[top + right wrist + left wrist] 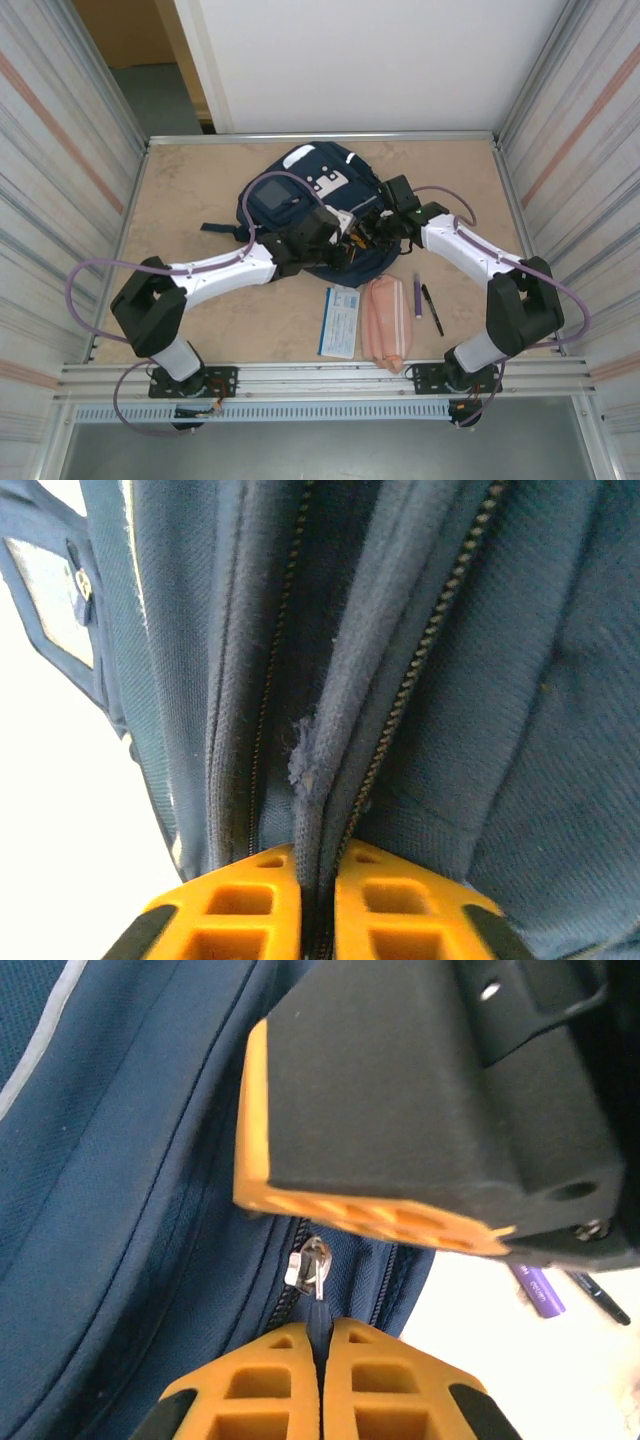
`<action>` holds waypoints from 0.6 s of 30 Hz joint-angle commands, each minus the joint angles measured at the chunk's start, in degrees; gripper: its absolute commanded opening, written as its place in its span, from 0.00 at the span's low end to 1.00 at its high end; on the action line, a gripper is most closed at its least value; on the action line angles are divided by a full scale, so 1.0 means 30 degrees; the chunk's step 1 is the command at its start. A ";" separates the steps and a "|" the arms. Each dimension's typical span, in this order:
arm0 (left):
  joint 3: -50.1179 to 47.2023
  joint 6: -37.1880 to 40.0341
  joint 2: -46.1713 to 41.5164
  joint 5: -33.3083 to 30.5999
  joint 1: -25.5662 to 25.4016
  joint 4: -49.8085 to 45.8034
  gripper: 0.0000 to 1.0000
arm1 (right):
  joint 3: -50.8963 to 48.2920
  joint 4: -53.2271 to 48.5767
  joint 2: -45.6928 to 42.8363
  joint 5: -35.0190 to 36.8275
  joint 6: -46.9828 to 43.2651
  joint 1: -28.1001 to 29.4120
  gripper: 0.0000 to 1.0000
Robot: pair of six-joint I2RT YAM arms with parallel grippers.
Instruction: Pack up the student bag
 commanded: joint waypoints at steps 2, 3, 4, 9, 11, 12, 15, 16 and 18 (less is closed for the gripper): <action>-0.1160 0.0453 -0.2305 -0.0892 -0.0036 0.0025 0.00 | 0.0172 0.0123 -0.0331 -0.0081 -0.0247 -0.0727 0.00; -0.1610 0.0369 -0.2753 -0.1064 0.0130 -0.0401 0.00 | 0.0219 -0.0027 -0.0475 -0.0315 -0.0356 -0.1096 0.00; -0.2000 0.0225 -0.3170 -0.1291 0.0288 -0.0840 0.00 | 0.0213 -0.0101 -0.0607 -0.0531 -0.0521 -0.1410 0.00; -0.3630 -0.0015 -0.5434 -0.3018 0.1433 -0.4371 0.00 | 0.0232 -0.0581 -0.1288 -0.1940 -0.1380 -0.3131 0.00; -0.4257 -0.0427 -0.6149 -0.2824 0.2728 -0.5222 0.00 | 0.0191 -0.0583 -0.1409 -0.2593 -0.1398 -0.3696 0.00; -0.4581 -0.0673 -0.6412 -0.2559 0.3456 -0.5282 0.00 | 0.0200 -0.0536 -0.1455 -0.2944 -0.1372 -0.3903 0.00; -0.5630 -0.1476 -0.6796 -0.1629 0.6171 -0.4328 0.00 | 0.0234 -0.0027 -0.1514 -0.3748 -0.1363 -0.4066 0.00; -0.5807 -0.1634 -0.6592 -0.1315 0.7127 -0.3910 0.00 | 0.0245 0.0194 -0.1542 -0.3985 -0.1298 -0.3957 0.00; -0.5772 -0.1663 -0.5791 -0.1312 0.8586 -0.3427 0.00 | 0.0296 0.0272 -0.1556 -0.4106 -0.1232 -0.3611 0.00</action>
